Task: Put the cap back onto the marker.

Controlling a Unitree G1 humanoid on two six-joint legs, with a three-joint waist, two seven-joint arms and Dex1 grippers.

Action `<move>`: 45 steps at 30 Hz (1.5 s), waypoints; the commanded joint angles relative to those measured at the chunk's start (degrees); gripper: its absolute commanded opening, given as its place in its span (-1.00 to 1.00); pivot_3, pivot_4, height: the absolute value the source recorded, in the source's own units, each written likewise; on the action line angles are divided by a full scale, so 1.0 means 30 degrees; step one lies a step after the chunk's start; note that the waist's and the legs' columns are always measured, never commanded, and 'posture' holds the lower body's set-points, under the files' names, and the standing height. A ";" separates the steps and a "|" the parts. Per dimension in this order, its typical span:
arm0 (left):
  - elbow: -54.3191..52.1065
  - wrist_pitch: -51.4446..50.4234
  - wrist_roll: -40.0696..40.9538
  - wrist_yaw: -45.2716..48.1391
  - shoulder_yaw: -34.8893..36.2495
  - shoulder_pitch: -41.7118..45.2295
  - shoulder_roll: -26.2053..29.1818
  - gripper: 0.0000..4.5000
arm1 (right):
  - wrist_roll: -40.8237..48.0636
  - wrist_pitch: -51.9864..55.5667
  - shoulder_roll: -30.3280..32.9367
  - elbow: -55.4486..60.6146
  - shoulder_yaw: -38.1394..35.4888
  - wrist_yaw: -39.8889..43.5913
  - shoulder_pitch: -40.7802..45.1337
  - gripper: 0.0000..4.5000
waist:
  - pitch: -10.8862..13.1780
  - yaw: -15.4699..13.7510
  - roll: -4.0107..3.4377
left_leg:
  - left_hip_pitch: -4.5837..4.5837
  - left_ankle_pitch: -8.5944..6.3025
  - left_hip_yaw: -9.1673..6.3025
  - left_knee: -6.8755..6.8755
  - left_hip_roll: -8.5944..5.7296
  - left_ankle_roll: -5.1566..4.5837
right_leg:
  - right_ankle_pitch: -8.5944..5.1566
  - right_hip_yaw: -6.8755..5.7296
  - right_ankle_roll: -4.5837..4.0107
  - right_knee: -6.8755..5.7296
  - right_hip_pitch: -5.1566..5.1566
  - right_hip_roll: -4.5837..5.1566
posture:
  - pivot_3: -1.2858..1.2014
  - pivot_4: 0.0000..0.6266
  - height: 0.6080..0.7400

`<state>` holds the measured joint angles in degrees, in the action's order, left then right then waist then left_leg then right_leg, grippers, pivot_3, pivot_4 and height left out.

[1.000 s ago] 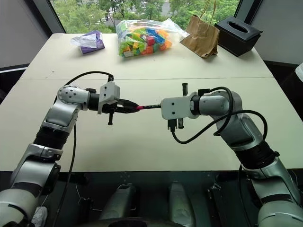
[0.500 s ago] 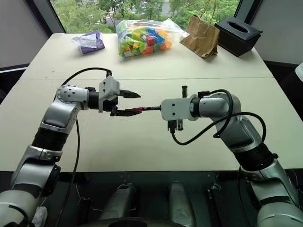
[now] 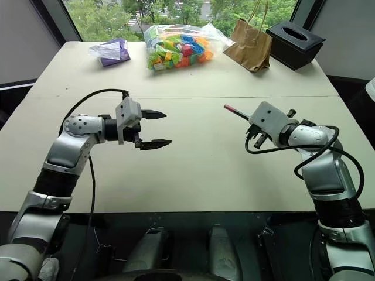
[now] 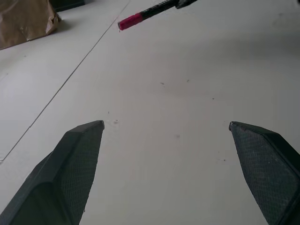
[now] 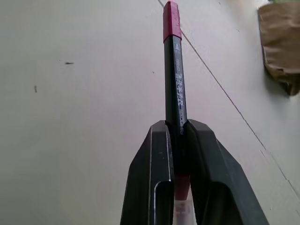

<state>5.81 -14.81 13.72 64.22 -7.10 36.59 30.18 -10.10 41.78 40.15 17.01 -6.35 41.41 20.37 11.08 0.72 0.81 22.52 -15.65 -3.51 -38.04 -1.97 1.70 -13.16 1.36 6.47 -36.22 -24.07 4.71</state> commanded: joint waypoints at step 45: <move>0.2968 0.0284 0.1302 0.2264 -0.1202 0.3187 -0.2226 1.00 | 0.6398 0.7407 0.2986 0.4655 -0.7243 -0.3208 -0.3427 0.98 | -0.0014 -0.0058 -0.0037 | -0.0013 -0.0001 0.0007 0.0000 -0.0006 -0.0004 | -0.0002 -0.0002 0.0004 0.0019 0.0032 -0.0004 | 0.03 -0.52 1.00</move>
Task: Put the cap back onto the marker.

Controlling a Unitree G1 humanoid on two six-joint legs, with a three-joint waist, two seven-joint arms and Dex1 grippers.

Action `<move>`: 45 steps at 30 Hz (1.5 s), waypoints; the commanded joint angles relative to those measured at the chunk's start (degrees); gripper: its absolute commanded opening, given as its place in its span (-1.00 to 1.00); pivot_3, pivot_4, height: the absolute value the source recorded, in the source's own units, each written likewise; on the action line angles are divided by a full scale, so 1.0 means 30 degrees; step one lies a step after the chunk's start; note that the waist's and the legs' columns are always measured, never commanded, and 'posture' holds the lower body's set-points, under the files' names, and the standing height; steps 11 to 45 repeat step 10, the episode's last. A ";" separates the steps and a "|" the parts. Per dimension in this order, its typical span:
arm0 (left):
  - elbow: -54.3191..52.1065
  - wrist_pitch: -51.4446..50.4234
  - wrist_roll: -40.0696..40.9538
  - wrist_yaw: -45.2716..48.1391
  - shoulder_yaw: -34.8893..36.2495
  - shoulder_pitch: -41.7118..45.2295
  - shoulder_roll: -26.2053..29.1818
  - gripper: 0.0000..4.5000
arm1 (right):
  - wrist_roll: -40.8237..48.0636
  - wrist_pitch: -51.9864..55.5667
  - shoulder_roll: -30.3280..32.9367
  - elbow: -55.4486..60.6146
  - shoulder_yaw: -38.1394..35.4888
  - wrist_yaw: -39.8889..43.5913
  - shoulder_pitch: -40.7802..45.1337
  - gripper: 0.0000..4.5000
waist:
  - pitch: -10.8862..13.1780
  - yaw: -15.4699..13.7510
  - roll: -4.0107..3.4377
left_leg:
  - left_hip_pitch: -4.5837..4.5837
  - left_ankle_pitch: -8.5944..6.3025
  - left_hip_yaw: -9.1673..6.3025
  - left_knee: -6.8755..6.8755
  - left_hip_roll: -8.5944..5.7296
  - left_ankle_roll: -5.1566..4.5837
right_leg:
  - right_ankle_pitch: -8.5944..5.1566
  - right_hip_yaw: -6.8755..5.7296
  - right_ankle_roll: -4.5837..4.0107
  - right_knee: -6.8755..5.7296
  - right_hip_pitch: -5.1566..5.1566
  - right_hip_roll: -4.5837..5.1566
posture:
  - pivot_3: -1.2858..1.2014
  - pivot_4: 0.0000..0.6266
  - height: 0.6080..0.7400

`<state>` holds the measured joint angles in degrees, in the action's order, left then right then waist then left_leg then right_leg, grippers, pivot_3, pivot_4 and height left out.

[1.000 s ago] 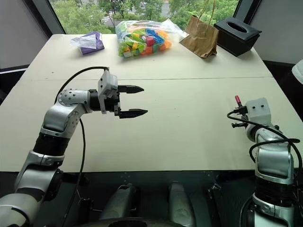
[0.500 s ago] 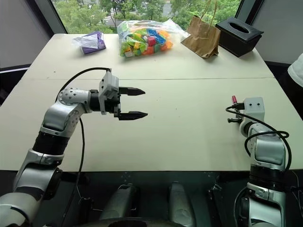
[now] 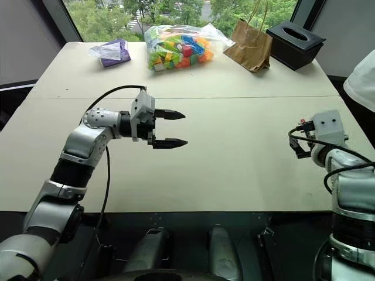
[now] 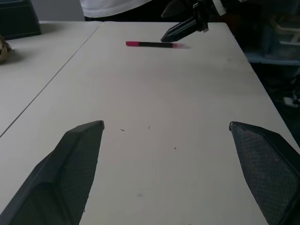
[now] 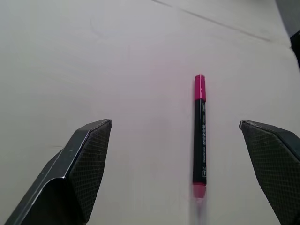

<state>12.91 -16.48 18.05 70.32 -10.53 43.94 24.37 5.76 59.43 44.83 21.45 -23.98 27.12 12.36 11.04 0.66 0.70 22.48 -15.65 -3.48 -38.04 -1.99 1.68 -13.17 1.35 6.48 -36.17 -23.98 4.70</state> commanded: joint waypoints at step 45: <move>0.4713 0.3369 -0.1174 0.0950 -0.0371 0.2633 -0.2045 1.00 | 0.4481 0.5761 0.6409 0.8995 -0.7174 0.7084 -0.3355 0.98 | 0.0003 -0.0011 0.0017 | -0.0006 -0.0004 -0.0006 -0.0015 0.0004 -0.0006 | -0.0007 -0.0016 0.0010 0.0034 0.0039 0.0001 | 0.03 -0.52 1.00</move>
